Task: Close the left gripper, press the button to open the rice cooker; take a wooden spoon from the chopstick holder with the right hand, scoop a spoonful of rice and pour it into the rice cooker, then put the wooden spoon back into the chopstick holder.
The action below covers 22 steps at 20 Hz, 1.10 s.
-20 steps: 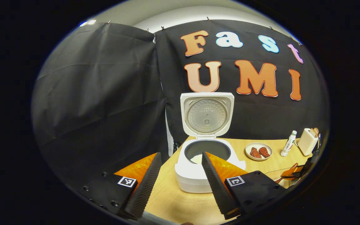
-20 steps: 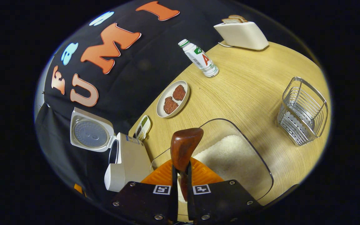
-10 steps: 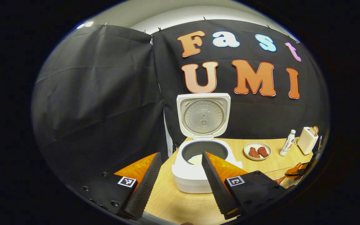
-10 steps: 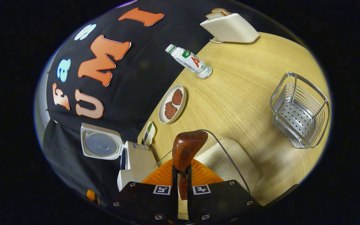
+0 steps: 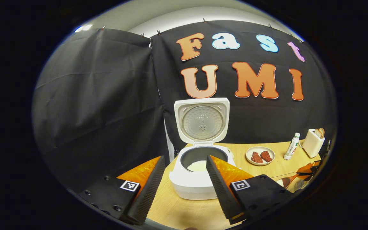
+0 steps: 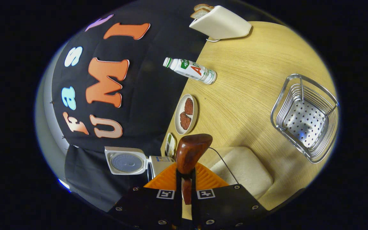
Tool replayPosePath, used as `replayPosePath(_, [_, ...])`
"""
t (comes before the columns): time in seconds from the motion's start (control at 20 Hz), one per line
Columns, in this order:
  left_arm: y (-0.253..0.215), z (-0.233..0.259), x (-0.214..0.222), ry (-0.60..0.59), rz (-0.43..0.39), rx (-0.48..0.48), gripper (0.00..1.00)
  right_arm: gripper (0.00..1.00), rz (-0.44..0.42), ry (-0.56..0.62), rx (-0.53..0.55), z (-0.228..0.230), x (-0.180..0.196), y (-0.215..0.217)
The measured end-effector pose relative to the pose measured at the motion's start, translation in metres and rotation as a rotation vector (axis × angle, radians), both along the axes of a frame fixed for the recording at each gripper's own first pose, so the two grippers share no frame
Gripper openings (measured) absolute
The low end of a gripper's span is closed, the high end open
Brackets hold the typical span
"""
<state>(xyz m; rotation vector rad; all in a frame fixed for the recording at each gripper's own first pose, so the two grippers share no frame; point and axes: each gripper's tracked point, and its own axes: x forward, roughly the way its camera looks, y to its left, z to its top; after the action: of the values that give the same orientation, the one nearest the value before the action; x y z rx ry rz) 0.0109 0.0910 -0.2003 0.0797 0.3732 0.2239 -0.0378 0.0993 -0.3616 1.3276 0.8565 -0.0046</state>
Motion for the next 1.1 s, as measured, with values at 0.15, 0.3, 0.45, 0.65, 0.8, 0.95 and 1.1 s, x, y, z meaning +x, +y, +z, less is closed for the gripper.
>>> replayPosePath(0.15, [-0.003, 0.002, 0.003, -0.008, 0.0, -0.005, 0.89, 0.11, -0.024, -0.037, 0.074, 0.022, 0.009, 0.0])
replayPosePath(0.3, [-0.007, 0.004, 0.007, -0.015, -0.001, -0.011, 0.89, 0.11, -0.019, -0.082, 0.133, 0.046, 0.022, 0.011])
replayPosePath(0.45, [-0.007, 0.005, 0.008, -0.024, 0.0, -0.017, 0.89, 0.11, 0.012, -0.125, 0.168, 0.072, 0.031, 0.027])
replayPosePath(0.65, [0.0, 0.006, 0.006, -0.034, 0.015, -0.025, 0.87, 0.11, 0.038, -0.161, 0.205, 0.098, 0.04, 0.048])
replayPosePath(0.8, [0.013, 0.006, 0.004, -0.041, 0.035, -0.032, 0.87, 0.11, 0.055, -0.185, 0.228, 0.115, 0.049, 0.066])
replayPosePath(0.95, [0.028, 0.005, 0.0, -0.05, 0.052, -0.034, 0.89, 0.11, 0.059, -0.199, 0.267, 0.134, 0.064, 0.09])
replayPosePath(1.1, [0.049, 0.003, -0.007, -0.053, 0.071, -0.04, 0.87, 0.11, 0.069, -0.2, 0.279, 0.142, 0.079, 0.12])
